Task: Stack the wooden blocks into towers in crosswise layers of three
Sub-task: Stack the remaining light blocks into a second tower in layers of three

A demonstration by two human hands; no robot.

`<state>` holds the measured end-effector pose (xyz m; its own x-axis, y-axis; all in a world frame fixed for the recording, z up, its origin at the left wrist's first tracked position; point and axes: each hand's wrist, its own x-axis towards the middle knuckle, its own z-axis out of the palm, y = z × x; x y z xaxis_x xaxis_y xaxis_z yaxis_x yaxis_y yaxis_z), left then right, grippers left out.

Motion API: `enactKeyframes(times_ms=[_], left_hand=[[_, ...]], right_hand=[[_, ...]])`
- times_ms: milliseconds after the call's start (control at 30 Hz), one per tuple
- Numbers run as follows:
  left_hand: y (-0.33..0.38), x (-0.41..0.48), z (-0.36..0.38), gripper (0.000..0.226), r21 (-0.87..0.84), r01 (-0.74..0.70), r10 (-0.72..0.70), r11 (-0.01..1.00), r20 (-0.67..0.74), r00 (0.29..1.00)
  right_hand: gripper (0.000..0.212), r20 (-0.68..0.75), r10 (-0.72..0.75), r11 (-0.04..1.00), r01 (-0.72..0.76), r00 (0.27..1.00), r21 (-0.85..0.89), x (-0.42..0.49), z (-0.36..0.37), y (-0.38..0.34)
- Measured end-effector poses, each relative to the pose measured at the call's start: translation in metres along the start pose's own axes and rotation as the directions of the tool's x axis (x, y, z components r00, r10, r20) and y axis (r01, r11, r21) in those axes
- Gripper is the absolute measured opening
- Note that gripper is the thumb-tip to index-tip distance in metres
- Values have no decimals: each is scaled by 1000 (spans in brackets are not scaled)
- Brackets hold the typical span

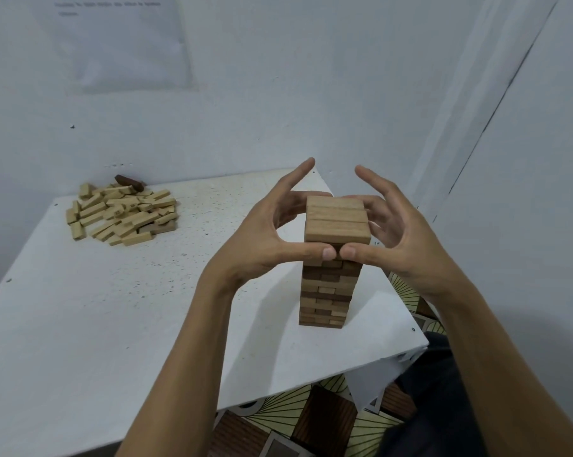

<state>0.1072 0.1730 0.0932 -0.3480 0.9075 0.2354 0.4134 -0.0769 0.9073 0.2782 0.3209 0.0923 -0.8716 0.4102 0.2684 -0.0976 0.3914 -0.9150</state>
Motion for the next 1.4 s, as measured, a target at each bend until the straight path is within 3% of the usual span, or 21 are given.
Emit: enactKeyframes(times_ms=[900,1100,1167,1267,1400], left_hand=[[-2,-1,4,103,26,-16,16,1000,-18,1000],[-2,-2,5,102,26,6,-6,1000,-16,1000],[-1,-5,9,92,-28,11,-13,1000,-57,998],[8,-8,25,76,-136,0,-34,991,-252,967],[17,-12,53,66,-256,-35,-74,966,-403,912]], right_hand=[[87,-23,10,1000,-10,1000,-12,1,2,3],[109,-15,38,999,-38,999,0,-2,5,4],[110,-84,44,998,-41,995,38,-6,13,2],[104,-230,59,997,-44,971,70,-13,35,-2],[82,-337,46,990,3,940,144,-16,57,-3]])
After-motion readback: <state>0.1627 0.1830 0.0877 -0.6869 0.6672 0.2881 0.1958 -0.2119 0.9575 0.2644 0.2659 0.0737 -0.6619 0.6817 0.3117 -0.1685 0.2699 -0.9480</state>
